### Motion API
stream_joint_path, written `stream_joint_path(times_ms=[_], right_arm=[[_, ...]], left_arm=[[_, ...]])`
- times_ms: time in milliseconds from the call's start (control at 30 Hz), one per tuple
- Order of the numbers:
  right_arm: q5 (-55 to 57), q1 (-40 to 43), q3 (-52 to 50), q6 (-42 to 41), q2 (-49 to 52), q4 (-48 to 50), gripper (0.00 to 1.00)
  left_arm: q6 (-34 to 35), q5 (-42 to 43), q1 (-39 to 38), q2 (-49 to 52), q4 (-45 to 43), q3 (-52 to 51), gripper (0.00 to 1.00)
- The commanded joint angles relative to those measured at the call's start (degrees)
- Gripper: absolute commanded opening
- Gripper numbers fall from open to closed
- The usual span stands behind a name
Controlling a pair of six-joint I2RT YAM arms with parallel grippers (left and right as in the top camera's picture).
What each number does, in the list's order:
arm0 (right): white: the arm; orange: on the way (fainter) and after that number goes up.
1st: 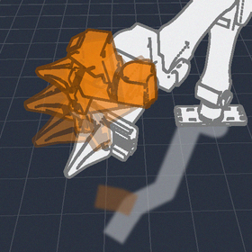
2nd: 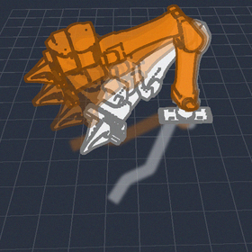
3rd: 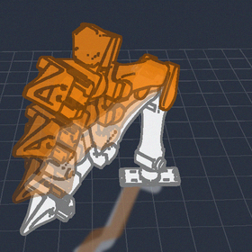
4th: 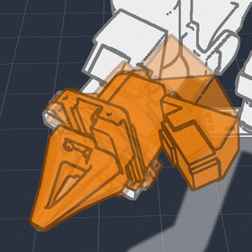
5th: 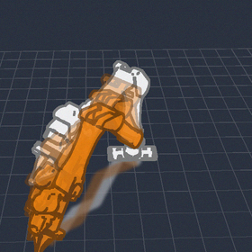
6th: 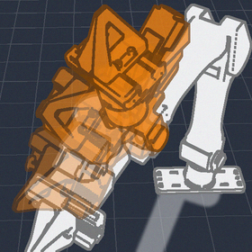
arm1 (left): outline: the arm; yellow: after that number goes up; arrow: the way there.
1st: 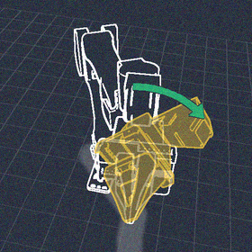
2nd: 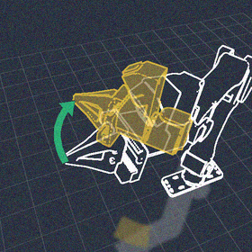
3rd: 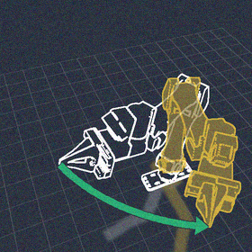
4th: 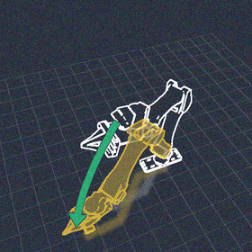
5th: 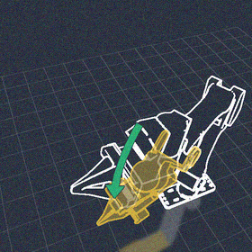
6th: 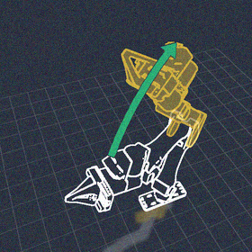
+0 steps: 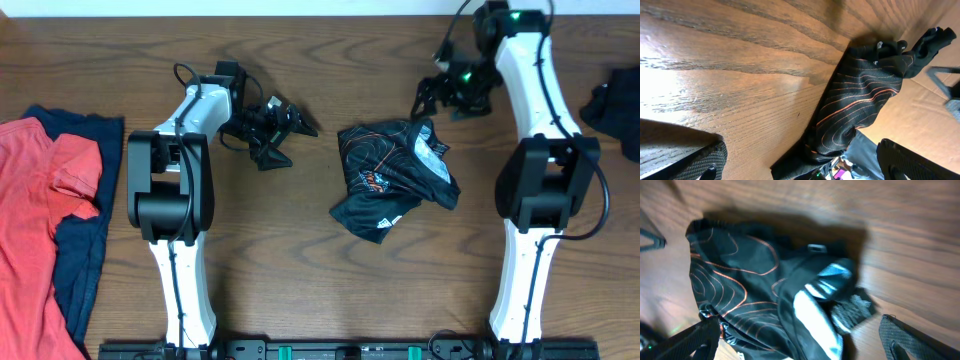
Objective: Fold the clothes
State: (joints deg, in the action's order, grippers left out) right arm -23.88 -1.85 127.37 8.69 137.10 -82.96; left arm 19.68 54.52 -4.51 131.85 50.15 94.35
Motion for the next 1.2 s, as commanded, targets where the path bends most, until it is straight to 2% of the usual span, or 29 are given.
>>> stream_joint_path(times_ms=[0,533,1167], right_arm=[[-3.6,-1.1,-2.8,2.5,-0.3,1.2,0.99],[-3.7,3.3,-7.9,0.8,-0.1,0.5,0.99],[-10.4,2.8,-18.6,0.7,0.0,7.6,0.99]], left_arm=[[-2.5,-10.2,0.0,4.0,-0.1,-2.3,0.98],[-3.2,-10.2,0.0,4.0,0.0,-2.3,0.98],[-3.2,-10.1,0.0,4.0,0.4,-2.3,0.98]])
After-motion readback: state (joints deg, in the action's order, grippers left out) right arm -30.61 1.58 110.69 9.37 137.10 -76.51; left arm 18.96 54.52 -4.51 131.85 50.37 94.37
